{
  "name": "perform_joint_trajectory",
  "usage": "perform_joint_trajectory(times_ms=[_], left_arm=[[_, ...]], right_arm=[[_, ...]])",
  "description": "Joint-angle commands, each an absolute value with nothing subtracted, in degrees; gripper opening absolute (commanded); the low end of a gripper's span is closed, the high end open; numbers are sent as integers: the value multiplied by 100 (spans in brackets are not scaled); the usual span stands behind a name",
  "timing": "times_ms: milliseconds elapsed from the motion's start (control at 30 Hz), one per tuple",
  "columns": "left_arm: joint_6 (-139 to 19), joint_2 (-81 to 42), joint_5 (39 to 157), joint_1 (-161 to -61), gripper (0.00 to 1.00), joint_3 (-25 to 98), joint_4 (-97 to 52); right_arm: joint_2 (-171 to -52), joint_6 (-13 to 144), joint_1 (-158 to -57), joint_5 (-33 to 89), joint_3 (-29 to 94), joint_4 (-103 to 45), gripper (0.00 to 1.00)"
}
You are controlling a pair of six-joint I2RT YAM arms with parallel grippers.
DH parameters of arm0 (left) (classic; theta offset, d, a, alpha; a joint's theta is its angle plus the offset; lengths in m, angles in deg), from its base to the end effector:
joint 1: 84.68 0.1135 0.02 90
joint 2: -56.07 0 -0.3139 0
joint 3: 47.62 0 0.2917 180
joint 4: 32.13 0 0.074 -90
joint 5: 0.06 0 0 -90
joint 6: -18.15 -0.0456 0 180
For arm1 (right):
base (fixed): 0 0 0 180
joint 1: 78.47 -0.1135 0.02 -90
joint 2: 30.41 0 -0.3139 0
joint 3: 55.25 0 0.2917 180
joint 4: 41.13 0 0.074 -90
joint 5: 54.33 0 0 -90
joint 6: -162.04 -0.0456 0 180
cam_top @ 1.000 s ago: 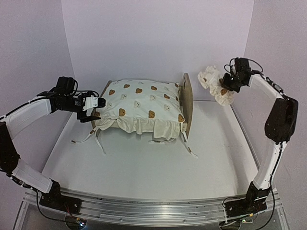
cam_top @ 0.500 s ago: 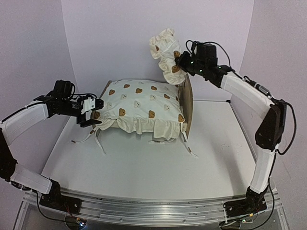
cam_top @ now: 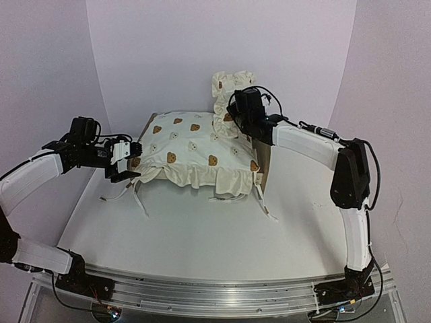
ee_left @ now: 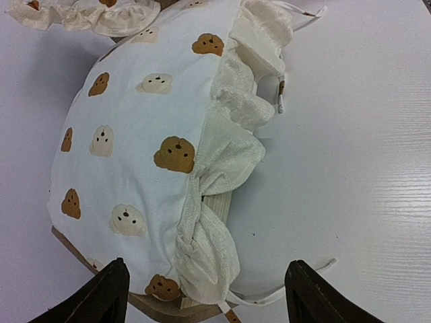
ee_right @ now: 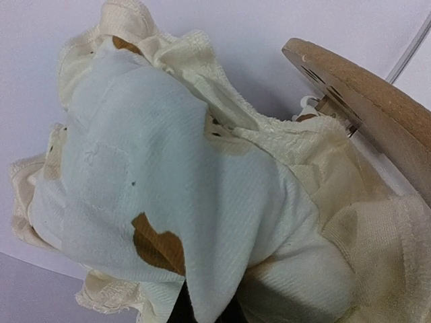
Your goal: Set up the pet bed
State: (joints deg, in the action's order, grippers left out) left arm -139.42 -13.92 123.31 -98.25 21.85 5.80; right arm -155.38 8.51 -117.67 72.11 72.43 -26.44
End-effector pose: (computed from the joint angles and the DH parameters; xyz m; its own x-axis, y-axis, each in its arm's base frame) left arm 0.2780 -0.0929 0.3361 0.3375 0.7126 -0.6150 0.7933 0.1363 0.5934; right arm 0.4817 0.3579 0.3615 -0.1238 0.8283 -0.5464 0.1181 0.5590 0.8207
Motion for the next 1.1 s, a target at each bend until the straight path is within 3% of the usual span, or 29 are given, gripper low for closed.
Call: perform_joint_trajectory(times_ms=[0,133,200,300,400,700,933,1067], left_arm=[[-13896,-1154,12325,-9821,81,2042,359],[-13910,-1118,12271,-9819,81,1952,273],[-13905,-1122,12266,-9819,81,1944,236],[-13907,-1135,12285,-9815,81,1939,208],[-13911,-1135,12285,-9819,81,1940,213],[-13901,-1134,12302,-9819,82,1939,213],[-13703,-1113,12305,-9814,82,1972,129],[-12626,-1071,12082,-9814,82,2065,-294]], right_arm=[[-15379,145,-11910,8176,7326,-2584,0],[-15197,-2,-11972,8216,7091,-2469,0],[-15074,-125,-11999,8248,6883,-2406,8],[-14888,-206,-12004,8401,6566,-2391,31],[-14755,-105,-12004,8500,6443,-2389,43],[-14512,1084,-12152,8475,6585,-2686,58],[-14170,2687,-12383,8142,6530,-3483,63],[-14033,4973,-12367,7273,6812,-3363,86]])
